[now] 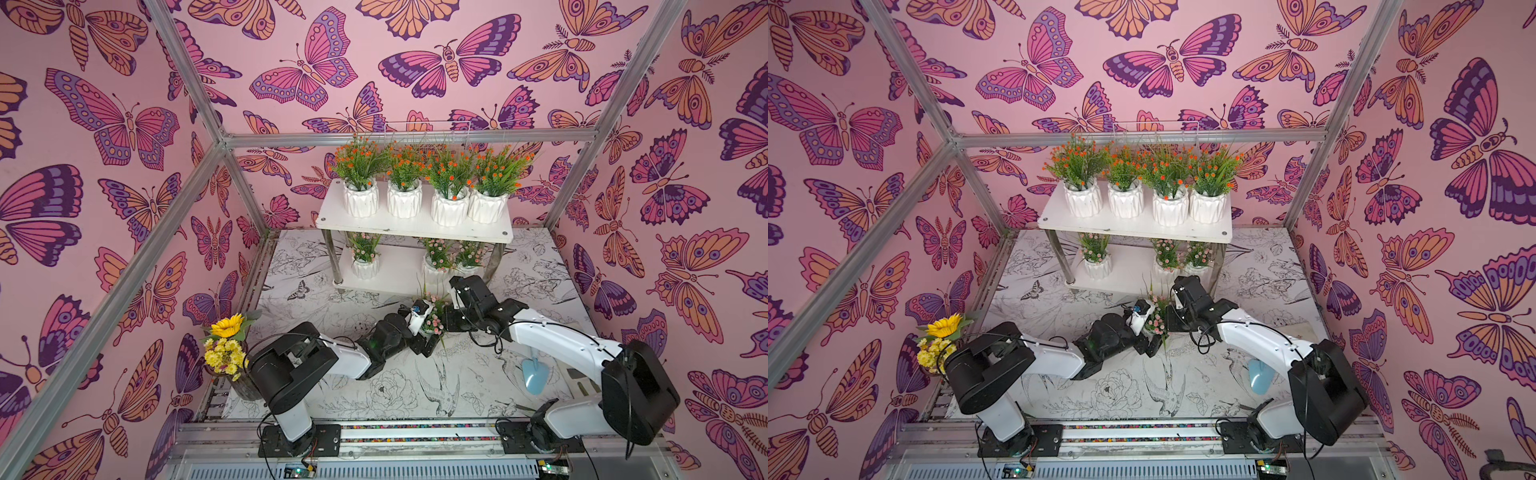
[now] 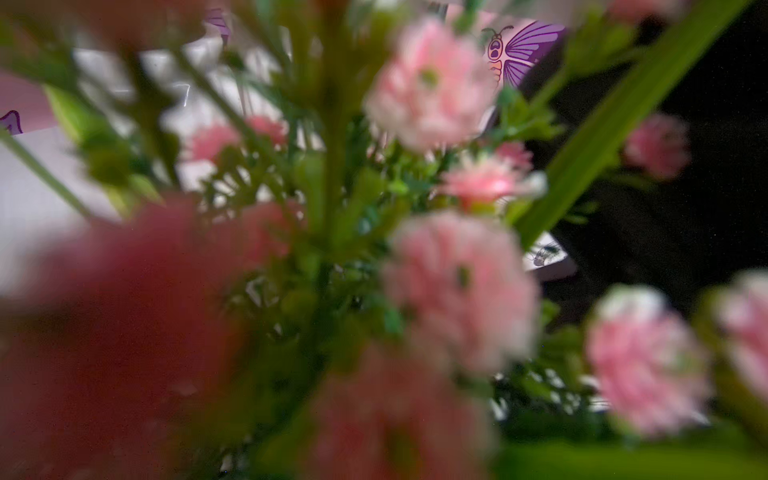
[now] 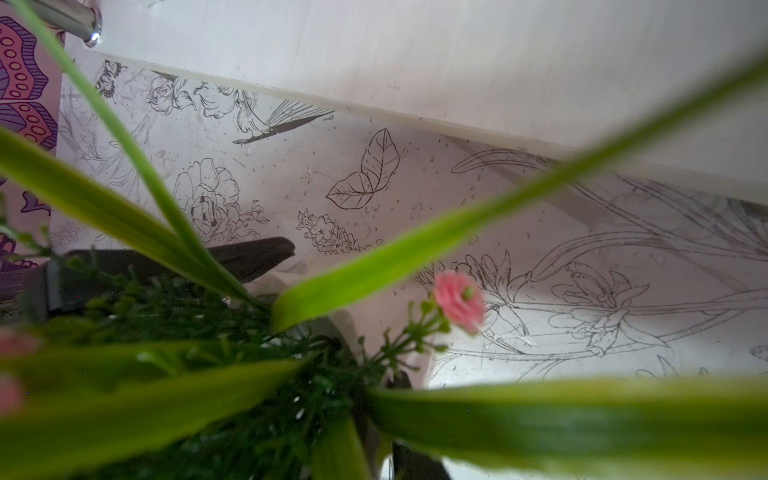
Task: Place the baby's breath potted plants on the rack by color
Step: Pick up the baby's breath potted plant from the center of the board.
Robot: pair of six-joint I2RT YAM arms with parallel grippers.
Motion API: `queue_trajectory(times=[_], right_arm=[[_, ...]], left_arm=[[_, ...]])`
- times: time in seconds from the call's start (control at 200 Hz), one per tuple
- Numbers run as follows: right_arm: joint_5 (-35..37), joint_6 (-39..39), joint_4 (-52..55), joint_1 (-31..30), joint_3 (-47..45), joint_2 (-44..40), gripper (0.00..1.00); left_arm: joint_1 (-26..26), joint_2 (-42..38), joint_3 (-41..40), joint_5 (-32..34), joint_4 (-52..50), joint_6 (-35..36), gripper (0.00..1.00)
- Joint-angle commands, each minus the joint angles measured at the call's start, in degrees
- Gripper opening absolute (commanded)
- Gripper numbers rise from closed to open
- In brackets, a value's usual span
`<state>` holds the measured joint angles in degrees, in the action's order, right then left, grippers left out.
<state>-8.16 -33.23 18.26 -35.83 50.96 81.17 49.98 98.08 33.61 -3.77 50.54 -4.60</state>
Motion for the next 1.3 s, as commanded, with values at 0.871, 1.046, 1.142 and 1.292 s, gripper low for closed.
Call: queue_trajectory(times=[0.871, 1.046, 1.142, 1.292], right_arm=[[3.4, -0.4, -1.0, -0.4, -1.3, -7.4, 0.26], [7.6, -0.1, 2.1, 0.6, -2.0, -12.0, 0.26], [9.3, -0.2, 3.0, 1.7, -3.5, -15.6, 0.26], [12.6, 0.2, 4.5, 3.3, -6.2, -21.6, 0.27]], left_arm=[[0.3, -2.6, 0.2, 3.7, -3.4, 0.1, 0.71], [0.3, -5.7, 0.0, 5.6, -6.7, 0.3, 0.71], [0.3, -7.9, 0.8, 7.1, -10.7, 0.7, 0.7], [0.3, -10.2, 3.0, 9.3, -16.6, 1.5, 0.7]])
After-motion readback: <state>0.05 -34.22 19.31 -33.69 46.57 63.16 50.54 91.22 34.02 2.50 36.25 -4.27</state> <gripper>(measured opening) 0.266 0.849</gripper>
